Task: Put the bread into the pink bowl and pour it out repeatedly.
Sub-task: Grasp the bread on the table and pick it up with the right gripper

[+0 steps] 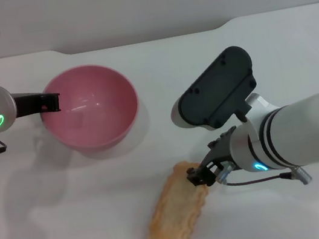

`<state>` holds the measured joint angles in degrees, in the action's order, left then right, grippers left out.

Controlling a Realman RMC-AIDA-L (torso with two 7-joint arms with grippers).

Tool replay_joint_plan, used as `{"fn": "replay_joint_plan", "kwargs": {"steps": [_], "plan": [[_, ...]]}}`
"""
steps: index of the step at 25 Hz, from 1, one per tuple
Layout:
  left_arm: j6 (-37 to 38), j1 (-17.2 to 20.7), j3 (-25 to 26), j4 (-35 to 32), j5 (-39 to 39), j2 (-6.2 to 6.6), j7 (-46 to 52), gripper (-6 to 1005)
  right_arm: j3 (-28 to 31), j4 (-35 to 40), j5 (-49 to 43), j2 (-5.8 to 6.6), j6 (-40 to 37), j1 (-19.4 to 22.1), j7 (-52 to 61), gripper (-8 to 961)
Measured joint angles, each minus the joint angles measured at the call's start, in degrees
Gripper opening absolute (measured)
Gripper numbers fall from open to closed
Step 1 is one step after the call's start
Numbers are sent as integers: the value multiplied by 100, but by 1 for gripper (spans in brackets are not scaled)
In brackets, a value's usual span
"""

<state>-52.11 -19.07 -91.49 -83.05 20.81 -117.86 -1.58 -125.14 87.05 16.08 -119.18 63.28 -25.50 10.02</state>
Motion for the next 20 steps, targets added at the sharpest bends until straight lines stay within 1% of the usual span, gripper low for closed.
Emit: {"fn": "replay_joint_plan", "kwargs": {"steps": [7, 20], "plan": [[0, 0, 0, 0, 5, 0, -1, 48, -6, -175, 63, -8, -148, -23, 0, 651], [-1, 0, 0, -1, 11, 0, 0, 49, -96, -309, 242, 0, -90, -162, -42, 604]]}}
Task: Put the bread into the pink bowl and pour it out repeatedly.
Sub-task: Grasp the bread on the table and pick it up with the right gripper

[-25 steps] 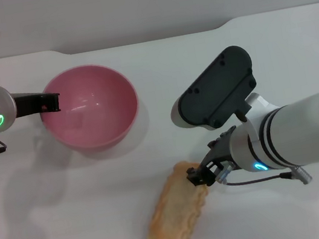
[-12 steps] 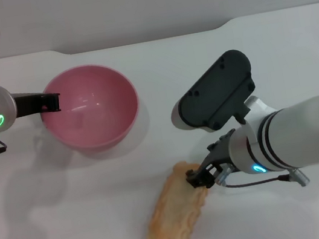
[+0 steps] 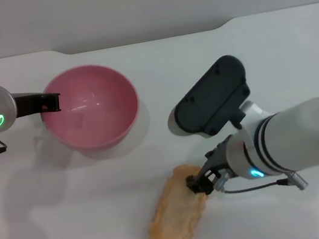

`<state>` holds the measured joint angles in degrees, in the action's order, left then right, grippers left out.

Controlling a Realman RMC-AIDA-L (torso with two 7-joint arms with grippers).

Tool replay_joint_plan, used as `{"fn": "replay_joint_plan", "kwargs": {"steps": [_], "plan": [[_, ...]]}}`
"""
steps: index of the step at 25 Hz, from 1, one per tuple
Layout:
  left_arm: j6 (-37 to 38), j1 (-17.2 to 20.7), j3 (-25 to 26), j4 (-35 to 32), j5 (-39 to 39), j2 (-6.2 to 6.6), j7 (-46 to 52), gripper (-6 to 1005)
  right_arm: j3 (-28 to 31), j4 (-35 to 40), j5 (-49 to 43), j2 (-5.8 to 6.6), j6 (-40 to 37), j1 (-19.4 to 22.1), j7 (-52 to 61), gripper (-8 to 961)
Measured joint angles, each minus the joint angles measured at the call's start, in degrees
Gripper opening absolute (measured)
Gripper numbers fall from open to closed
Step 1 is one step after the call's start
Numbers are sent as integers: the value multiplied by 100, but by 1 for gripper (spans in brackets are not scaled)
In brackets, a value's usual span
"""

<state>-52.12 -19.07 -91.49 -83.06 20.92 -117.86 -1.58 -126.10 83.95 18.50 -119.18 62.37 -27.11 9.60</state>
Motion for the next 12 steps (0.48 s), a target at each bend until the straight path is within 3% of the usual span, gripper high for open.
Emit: {"fn": "replay_joint_plan", "kwargs": {"steps": [7, 12], "plan": [[0, 0, 0, 0, -3, 0, 0, 48, -179, 37, -46, 0, 65, -57, -77, 579], [0, 0, 0, 0, -2, 0, 0, 49, -188, 27, -45, 0, 100, -61, -82, 347]]}}
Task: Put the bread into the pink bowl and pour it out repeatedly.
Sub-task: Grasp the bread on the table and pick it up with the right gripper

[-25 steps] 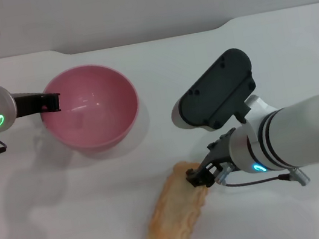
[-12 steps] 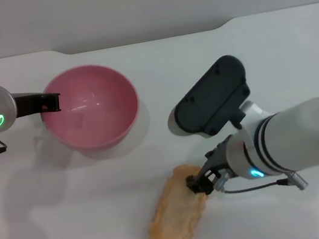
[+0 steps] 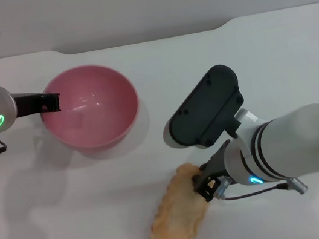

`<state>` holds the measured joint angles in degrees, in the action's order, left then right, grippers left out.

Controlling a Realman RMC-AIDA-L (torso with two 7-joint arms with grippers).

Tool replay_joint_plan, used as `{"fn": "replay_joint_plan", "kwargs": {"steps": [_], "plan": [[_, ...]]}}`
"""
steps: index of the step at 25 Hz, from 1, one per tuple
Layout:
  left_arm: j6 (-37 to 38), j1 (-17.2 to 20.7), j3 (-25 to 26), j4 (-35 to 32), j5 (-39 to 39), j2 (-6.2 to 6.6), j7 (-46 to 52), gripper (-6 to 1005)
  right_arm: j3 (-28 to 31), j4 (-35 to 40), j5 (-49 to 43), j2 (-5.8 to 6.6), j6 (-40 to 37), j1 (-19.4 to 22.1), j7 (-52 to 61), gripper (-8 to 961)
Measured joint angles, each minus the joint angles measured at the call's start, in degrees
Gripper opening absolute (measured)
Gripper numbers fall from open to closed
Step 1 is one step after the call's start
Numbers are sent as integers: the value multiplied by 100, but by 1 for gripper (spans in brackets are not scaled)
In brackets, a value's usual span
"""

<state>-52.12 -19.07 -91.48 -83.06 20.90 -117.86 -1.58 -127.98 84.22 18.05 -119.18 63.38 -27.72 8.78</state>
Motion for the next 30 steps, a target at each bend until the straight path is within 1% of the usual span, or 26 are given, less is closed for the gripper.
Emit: {"fn": "replay_joint_plan", "kwargs": {"steps": [8, 14, 19, 27, 30], "plan": [[0, 0, 0, 0, 1, -8, 0, 48, -20, -2, -49, 0, 106, -7, -5, 60], [0, -12, -7, -6, 7, -9, 0, 49, -48, 74, -125, 2, 116, 7, -6, 39], [0, -28, -9, -3, 9, -9, 0, 48, -13, 417, -358, 6, 155, 123, 0, 21], [0, -64, -19, 1, 4, -9, 0, 49, 32, 664, -387, 21, 214, 13, -4, 14], [0, -64, -19, 11, 2, -9, 0, 49, 42, 909, -420, 19, 291, -27, -5, 11]]}}
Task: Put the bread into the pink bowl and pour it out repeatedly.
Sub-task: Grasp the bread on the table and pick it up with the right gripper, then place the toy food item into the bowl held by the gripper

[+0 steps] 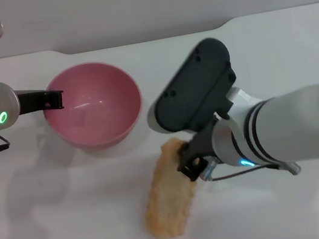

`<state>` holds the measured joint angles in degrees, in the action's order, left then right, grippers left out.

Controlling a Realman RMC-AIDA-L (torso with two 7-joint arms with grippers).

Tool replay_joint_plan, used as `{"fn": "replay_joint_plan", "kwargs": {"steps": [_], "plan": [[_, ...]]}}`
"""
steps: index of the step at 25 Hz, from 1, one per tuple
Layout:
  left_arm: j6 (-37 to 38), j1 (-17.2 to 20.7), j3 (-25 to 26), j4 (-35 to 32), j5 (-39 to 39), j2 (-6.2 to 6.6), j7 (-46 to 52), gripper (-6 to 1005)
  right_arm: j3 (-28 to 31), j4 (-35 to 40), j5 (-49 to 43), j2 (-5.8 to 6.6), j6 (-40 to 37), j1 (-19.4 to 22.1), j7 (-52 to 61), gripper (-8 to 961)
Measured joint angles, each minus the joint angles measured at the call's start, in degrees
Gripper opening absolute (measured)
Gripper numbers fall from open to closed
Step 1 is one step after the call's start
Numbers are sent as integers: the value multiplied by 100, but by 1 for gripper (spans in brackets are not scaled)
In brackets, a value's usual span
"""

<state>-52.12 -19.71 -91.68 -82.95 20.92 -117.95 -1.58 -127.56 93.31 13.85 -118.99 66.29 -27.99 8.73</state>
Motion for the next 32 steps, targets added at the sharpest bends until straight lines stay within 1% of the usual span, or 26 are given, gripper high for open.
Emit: {"fn": "replay_joint_plan", "kwargs": {"steps": [7, 20, 23, 24, 28, 32], "plan": [[27, -65, 1, 146, 11, -7, 0, 49, 27, 655, -408, -10, 390, -103, 0, 8], [60, -211, -223, 393, 35, -18, -6, 48, 270, 1431, -1020, 1, 856, -424, -5, 6], [64, -241, -255, 459, 47, -19, 4, 48, 418, 1665, -1217, 0, 984, -495, -98, 5], [65, -244, -334, 464, 90, -24, 13, 48, 550, 1741, -1281, -3, 1019, -534, -184, 4], [65, -244, -479, 457, 171, -26, 22, 48, 743, 1732, -1314, -1, 1022, -604, -280, 5], [65, -242, -616, 395, 318, -26, 24, 48, 810, 1472, -1314, -4, 877, -649, -294, 6]]}}
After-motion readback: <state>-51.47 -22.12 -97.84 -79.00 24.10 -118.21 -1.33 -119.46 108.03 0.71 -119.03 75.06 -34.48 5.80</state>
